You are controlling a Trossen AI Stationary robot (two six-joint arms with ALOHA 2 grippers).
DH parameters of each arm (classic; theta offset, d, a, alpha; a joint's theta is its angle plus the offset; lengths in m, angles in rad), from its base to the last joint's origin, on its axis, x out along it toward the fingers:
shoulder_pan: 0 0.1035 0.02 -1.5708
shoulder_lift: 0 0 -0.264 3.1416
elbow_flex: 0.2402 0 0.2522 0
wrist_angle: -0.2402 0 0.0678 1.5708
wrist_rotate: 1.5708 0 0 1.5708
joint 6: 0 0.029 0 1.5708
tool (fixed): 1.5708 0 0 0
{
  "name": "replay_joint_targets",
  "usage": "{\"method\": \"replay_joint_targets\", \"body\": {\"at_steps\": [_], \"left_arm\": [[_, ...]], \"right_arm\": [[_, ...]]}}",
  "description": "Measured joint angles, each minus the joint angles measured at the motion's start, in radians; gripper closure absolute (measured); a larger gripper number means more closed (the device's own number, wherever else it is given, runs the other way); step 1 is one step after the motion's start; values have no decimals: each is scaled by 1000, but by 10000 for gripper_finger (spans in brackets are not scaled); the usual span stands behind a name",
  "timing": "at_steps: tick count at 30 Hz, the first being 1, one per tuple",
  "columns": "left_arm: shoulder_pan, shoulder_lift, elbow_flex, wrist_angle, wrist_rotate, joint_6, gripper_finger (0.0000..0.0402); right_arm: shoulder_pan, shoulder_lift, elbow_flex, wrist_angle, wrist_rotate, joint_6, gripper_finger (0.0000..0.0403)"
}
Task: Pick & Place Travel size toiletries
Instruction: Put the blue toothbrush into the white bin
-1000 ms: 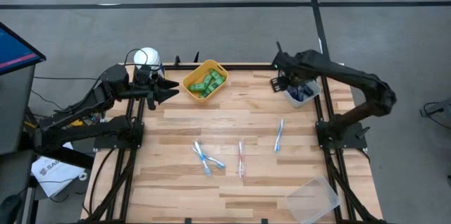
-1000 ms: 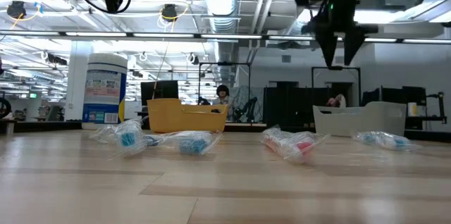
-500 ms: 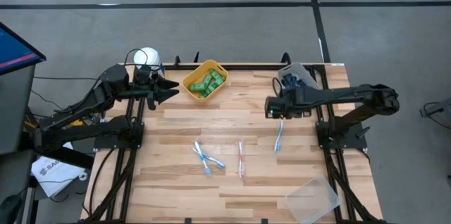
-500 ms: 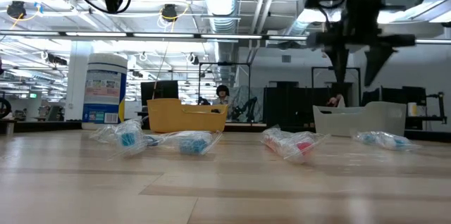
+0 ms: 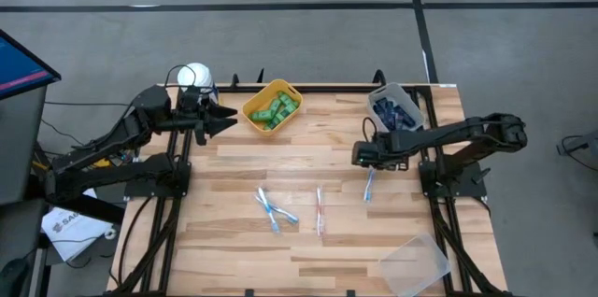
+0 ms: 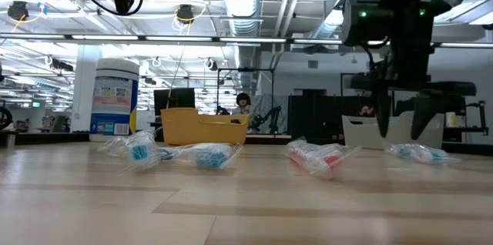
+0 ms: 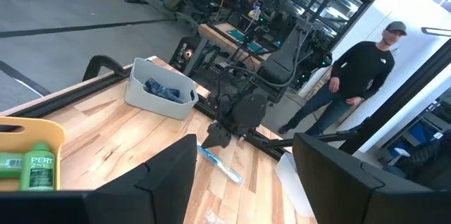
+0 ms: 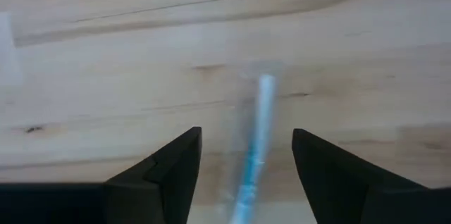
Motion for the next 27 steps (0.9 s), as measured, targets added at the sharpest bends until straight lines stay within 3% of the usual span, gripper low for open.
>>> {"method": "replay_joint_targets", "body": {"at_steps": [8, 14, 20, 27], "left_arm": [[0, 0, 0, 0, 0, 0, 170], [0, 0, 0, -1, 0, 1, 170], [0, 0, 0, -1, 0, 1, 170], [0, 0, 0, -1, 0, 2, 170]], "right_arm": [[-3, 146, 3, 114, -51, -64, 220], [1, 211, 50, 75, -74, -89, 262], [-25, 166, 66, 51, -102, -204, 380], [-12, -2, 145, 49, -80, -412, 394]]}}
